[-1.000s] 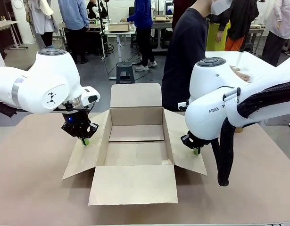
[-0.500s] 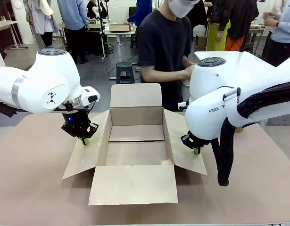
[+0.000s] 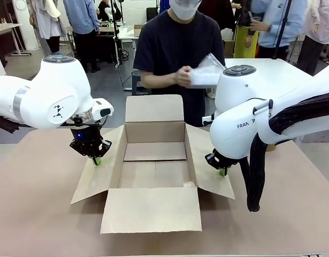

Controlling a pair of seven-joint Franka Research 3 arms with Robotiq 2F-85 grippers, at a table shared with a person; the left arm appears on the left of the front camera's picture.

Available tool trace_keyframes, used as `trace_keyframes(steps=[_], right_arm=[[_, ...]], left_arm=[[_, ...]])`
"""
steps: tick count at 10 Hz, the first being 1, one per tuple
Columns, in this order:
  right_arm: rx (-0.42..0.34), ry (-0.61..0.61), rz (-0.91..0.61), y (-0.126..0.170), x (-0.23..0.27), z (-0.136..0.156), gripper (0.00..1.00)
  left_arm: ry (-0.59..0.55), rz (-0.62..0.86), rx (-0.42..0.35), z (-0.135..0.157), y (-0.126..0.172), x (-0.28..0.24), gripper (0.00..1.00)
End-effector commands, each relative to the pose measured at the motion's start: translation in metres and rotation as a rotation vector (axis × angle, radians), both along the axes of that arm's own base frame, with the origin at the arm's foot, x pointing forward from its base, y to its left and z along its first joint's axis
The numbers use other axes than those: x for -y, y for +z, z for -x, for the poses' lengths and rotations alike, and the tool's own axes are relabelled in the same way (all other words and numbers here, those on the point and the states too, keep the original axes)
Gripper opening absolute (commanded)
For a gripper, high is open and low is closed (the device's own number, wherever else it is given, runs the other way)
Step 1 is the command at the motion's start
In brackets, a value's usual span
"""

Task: Wrap the clocks to prevent damage.
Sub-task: Once the human has placed the objects inside and stepped back, release both hands from the side flaps of the Package Box.

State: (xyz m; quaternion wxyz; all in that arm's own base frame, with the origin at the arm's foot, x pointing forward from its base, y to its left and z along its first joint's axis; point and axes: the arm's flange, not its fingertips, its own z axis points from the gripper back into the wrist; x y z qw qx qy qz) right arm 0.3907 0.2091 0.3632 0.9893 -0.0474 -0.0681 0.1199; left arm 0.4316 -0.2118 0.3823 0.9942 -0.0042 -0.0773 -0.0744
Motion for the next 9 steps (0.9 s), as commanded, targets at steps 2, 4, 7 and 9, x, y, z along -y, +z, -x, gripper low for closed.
trace_keyframes(steps=[2,4,7,9], right_arm=[[-0.006,-0.002,0.001,-0.0027,0.0005,-0.0002,0.01],[-0.006,-0.002,0.001,-0.0027,0.0005,-0.0002,0.01],[-0.006,-0.002,0.001,-0.0027,0.0005,-0.0002,0.01],[-0.006,-0.002,0.001,-0.0027,0.0005,-0.0002,0.01]], left_arm=[[-0.005,-0.013,-0.004,0.0006,-0.0011,-0.001,0.01],[-0.005,-0.013,-0.004,0.0006,-0.0011,-0.001,0.01],[-0.005,-0.013,-0.004,0.0006,-0.0011,-0.001,0.01],[-0.005,-0.013,-0.004,0.0006,-0.0011,-0.001,0.01]])
